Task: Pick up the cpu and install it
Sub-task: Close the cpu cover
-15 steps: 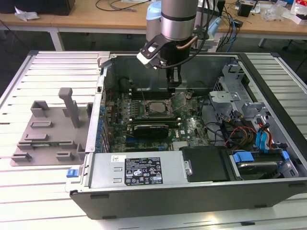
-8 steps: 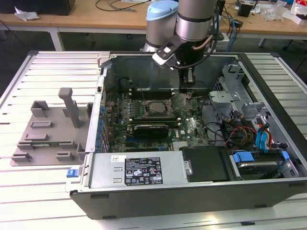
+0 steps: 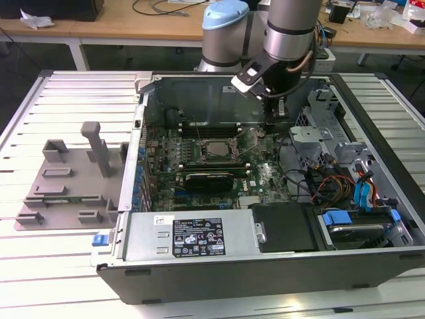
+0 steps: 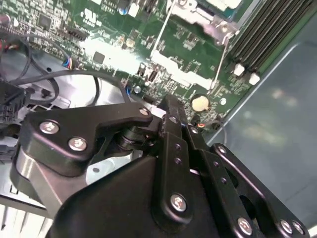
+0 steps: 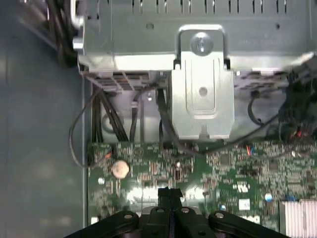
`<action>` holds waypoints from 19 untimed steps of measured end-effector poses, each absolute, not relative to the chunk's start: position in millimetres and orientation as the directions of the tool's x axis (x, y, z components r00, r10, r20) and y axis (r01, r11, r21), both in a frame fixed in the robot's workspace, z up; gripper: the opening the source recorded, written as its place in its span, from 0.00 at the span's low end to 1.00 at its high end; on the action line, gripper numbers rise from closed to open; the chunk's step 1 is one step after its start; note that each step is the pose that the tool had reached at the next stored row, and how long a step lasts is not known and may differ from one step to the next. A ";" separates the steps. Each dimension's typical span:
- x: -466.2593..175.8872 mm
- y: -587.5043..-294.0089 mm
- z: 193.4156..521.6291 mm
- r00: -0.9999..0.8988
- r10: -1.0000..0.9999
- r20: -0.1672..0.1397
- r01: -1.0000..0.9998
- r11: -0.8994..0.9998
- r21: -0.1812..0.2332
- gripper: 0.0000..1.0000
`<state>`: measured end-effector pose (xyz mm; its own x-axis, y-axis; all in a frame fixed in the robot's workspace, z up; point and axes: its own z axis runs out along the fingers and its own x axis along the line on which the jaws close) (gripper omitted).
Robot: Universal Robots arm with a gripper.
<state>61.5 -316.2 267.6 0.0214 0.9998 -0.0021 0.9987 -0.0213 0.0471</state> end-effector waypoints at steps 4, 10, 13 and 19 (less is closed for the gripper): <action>64.1 -316.3 255.4 0.022 1.000 -0.002 0.999 -0.021 0.043 0.11; 64.2 -316.4 239.0 0.021 1.000 -0.002 0.999 -0.021 0.038 0.11; 63.0 -316.2 238.9 0.021 1.000 -0.002 0.999 -0.021 0.038 0.11; 56.2 -315.5 238.9 0.021 1.000 -0.002 0.999 -0.021 0.038 0.11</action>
